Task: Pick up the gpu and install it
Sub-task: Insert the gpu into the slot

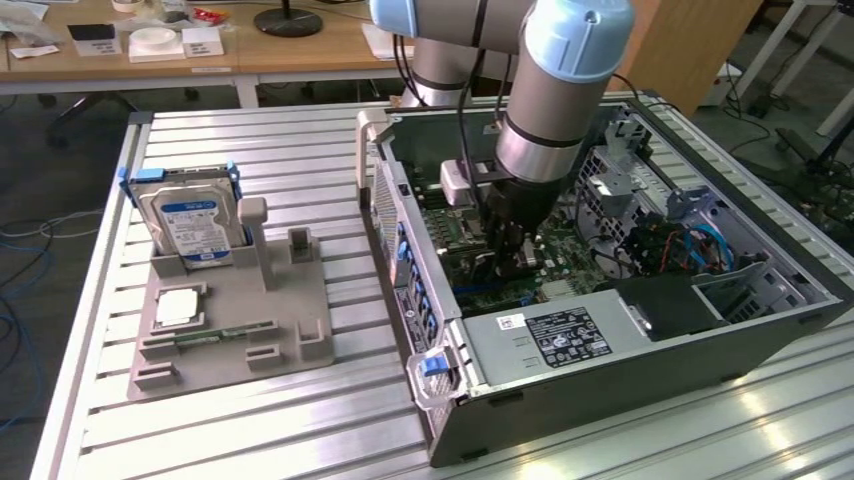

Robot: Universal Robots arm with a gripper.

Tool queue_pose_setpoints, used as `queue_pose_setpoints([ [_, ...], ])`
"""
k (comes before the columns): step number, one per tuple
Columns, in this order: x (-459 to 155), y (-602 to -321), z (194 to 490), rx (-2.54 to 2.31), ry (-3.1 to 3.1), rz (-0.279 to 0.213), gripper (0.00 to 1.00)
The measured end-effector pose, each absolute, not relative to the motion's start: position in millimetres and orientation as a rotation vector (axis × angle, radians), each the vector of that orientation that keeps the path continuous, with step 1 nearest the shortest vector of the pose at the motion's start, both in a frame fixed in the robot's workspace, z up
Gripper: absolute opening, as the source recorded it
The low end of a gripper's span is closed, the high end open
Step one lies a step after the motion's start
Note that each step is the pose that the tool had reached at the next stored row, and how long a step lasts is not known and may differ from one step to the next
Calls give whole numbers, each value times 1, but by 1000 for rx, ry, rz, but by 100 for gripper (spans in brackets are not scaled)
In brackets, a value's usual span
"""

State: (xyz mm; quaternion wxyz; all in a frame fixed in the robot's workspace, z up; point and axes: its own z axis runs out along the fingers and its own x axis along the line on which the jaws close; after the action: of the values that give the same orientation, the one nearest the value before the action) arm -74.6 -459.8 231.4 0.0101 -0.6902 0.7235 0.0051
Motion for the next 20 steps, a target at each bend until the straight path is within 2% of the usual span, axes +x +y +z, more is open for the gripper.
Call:
queue_pose_setpoints([
  [20,-76,-460,223,-2154,2258,17,28],
])
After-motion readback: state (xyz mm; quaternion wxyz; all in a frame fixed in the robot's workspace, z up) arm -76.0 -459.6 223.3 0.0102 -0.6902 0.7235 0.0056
